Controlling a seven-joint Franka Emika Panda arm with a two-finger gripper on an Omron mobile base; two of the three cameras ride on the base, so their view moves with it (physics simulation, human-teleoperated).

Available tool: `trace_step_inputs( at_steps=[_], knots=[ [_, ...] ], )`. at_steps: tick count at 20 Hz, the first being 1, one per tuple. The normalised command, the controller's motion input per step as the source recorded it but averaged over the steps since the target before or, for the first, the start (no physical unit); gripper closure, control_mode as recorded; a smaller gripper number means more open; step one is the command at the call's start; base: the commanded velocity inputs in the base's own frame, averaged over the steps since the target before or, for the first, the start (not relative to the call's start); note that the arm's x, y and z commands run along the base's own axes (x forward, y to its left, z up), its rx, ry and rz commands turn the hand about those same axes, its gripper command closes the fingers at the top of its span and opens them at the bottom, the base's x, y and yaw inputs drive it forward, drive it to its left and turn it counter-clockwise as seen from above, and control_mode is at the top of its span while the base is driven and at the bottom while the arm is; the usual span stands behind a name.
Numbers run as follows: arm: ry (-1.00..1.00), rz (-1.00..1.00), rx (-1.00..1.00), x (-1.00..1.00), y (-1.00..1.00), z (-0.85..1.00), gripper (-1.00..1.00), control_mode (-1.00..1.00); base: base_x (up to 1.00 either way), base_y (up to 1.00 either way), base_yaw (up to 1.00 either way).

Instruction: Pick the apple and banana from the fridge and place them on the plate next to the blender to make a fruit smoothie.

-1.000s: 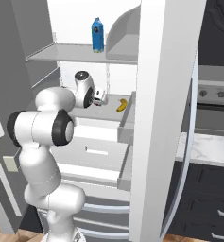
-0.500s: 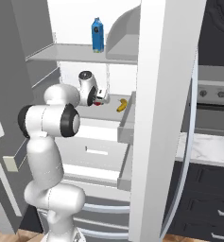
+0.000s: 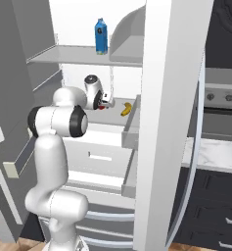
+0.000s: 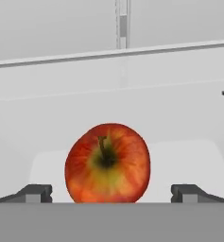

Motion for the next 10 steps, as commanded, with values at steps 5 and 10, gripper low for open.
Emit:
trace_step_inputs(
  at_steps=[5, 10],
  knots=[
    [0.0, 0.0, 0.0, 0.34, 0.0, -0.16, -1.0, -1.0, 0.0, 0.0, 0.0],
    [0.0, 0.0, 0.0, 0.08, 0.0, -0.31, 1.0, -1.0, 0.0, 0.0, 0.0]
  ],
)
